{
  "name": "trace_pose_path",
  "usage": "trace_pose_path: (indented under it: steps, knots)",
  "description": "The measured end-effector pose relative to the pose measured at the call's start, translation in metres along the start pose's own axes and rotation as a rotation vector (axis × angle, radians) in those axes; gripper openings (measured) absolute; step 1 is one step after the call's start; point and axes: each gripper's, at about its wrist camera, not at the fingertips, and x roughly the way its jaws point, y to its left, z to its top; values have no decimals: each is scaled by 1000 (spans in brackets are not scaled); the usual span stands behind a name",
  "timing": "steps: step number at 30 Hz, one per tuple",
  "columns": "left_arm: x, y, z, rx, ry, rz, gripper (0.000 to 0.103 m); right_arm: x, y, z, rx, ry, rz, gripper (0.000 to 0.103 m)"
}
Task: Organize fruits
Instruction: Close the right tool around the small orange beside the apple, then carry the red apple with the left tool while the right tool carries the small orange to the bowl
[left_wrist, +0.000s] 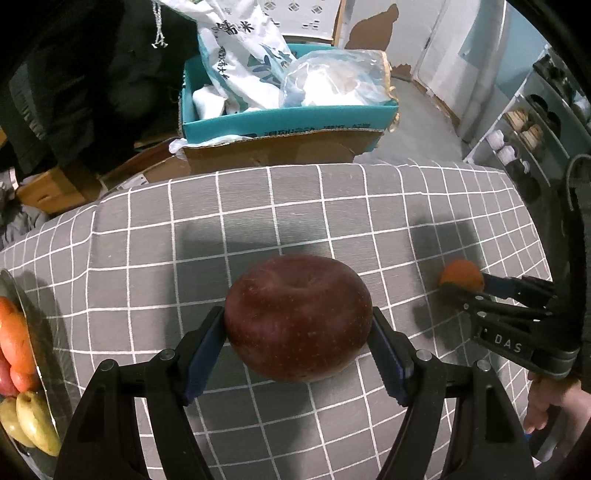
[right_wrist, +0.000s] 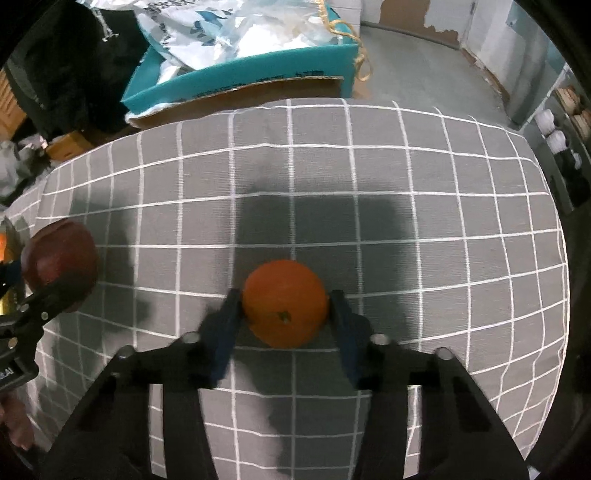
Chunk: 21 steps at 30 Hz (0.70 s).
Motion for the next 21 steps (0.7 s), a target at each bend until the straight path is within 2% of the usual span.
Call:
trace_pose_path:
  steps: [10,21]
  knots:
    - [-28,12,-2,-1,-49,16,77,-33,14,1,-20,-83,-31,44]
    - [-82,22,-1,5,-155,26,77,-88,36,3,-70,-191,-50,44]
